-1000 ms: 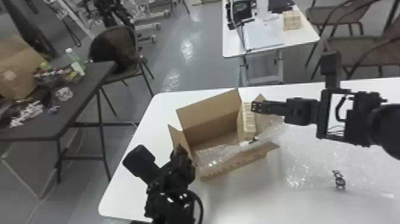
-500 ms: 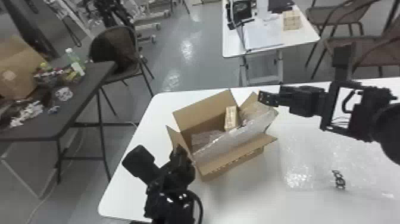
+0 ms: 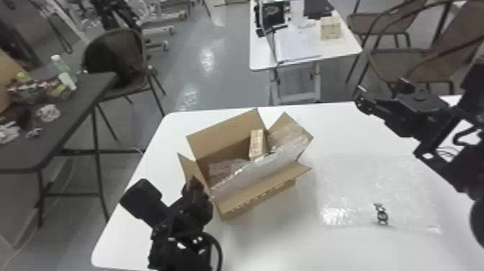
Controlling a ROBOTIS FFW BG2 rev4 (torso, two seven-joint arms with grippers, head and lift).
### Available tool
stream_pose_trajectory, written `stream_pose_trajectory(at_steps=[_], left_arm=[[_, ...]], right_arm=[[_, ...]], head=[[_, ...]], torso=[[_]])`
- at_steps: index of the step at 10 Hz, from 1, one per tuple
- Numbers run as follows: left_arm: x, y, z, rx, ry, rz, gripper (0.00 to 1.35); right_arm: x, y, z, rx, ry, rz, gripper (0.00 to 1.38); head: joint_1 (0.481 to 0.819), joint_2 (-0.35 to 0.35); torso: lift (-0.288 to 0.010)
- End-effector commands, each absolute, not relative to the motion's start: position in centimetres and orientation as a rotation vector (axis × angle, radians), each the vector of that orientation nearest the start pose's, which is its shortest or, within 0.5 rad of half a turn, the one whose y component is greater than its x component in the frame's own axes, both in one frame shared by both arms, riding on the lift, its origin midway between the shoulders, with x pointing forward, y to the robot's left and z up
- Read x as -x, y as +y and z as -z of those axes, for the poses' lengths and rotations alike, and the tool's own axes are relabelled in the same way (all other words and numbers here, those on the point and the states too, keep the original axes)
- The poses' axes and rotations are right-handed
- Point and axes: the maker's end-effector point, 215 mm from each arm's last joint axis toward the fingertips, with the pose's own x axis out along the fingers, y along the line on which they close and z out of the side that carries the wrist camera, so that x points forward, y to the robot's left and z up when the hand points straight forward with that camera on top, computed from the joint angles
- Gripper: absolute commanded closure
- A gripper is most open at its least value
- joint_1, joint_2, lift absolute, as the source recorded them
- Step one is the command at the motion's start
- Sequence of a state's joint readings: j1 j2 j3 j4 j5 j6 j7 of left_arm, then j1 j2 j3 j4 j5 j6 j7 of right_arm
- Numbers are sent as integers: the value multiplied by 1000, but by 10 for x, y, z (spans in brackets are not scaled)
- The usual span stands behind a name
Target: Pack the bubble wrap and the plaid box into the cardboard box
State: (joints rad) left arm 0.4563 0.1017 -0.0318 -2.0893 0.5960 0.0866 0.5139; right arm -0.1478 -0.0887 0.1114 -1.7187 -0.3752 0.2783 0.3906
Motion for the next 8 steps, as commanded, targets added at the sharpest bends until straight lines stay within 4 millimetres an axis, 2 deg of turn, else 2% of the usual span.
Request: stream_pose_trajectory(at_steps=[1,2,4,6,8], left_arm=[[-443,299,370,493,178,-391,1153],[-442,300,370,494,177,-393,1153],[-441,301,369,498,170,-397,1153],[-436,306,370,506,163,-412,1153],[-434,308,371,505,163,-420,1153]], right_arm=[[-591,-129,239,-210,-108,-459,99],[-581,-150,256,-217,-118,-382,99],[-556,-178,305,-219,-82,-301,101],[-516,-214,357,-219,-70,-176,99],[-489,-236,393,-211,-36,-114,99]], head=[[691,235],[695,199],[695,155],[695,134],[695,102]], torso=[[-102],[-102],[-102],[-102],[-102]])
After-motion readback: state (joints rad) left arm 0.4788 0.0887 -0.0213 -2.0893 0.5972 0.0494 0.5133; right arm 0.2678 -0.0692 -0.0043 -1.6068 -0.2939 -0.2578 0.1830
